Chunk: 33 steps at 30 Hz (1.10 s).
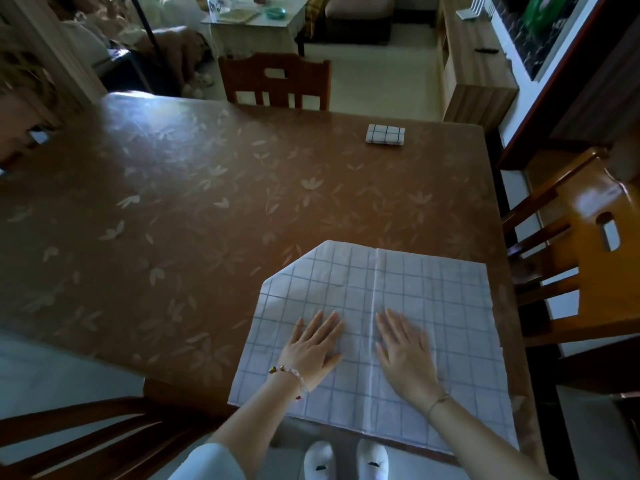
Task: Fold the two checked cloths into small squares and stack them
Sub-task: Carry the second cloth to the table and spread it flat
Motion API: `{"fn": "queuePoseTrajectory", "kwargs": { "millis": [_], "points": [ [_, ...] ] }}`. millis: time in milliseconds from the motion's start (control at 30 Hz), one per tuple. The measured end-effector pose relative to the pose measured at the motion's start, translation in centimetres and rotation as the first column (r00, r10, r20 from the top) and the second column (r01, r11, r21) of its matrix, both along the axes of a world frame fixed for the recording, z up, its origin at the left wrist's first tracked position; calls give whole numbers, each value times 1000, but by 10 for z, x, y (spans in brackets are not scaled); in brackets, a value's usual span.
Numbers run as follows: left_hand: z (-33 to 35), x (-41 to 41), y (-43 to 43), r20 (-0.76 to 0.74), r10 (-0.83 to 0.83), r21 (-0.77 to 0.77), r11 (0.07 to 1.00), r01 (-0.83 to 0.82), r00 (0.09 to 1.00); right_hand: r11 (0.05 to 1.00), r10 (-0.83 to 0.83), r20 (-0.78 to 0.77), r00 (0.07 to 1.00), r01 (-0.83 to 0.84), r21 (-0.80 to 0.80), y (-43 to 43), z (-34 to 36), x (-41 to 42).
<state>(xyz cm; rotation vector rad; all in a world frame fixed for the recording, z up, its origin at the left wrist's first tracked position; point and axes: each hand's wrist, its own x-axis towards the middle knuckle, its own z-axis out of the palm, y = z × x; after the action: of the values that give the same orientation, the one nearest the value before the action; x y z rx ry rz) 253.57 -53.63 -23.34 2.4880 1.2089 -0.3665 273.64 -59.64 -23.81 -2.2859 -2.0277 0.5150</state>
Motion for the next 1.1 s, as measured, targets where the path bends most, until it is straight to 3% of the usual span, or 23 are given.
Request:
{"fn": "queuePoseTrajectory", "kwargs": {
  "millis": [133, 267, 333, 433, 533, 600, 667, 733, 833, 900, 1100],
  "points": [
    [2, 0, 21, 136, 67, 28, 997, -72, 988, 1000, -29, 3, 1000, 29, 5, 9, -7, 3],
    [18, -6, 63, 429, 255, 256, 886, -387, 867, 993, -33, 19, 999, 31, 110, 8, -12, 3],
    [27, -11, 92, 416, 417, 256, 799, -544, 808, 993, -31, 14, 999, 29, 117, 9, -14, 3],
    [34, -14, 127, 276, 640, 157, 706, -690, 717, 989, -23, -8, 1000, 24, 145, 12, -16, 6],
    [32, -17, 142, 195, 747, 92, 631, -770, 635, 986, -41, -42, 998, 47, 158, 11, -15, 8],
    [32, -18, 142, 266, 770, 60, 588, -807, 580, 984, -46, -70, 997, 57, 168, 11, -14, 9],
    [32, -18, 132, 380, 723, 67, 601, -796, 577, 981, -51, -90, 995, 67, 182, 10, -14, 9],
    [33, -17, 116, 482, 579, 174, 673, -719, 658, 977, -57, -90, 994, 74, 198, 10, -16, 9],
    [33, -10, 81, 509, 261, 430, 749, -504, 821, 971, -86, -97, 992, 106, 215, 8, -19, 9],
    [26, -3, 54, 507, 103, 510, 764, -395, 855, 964, -106, -100, 989, 127, 235, 7, -20, 7],
    [-1, 3, 5, 505, 67, 458, 824, -334, 860, 918, -269, -121, 955, 292, 269, 8, -23, 8]
  ]
}}
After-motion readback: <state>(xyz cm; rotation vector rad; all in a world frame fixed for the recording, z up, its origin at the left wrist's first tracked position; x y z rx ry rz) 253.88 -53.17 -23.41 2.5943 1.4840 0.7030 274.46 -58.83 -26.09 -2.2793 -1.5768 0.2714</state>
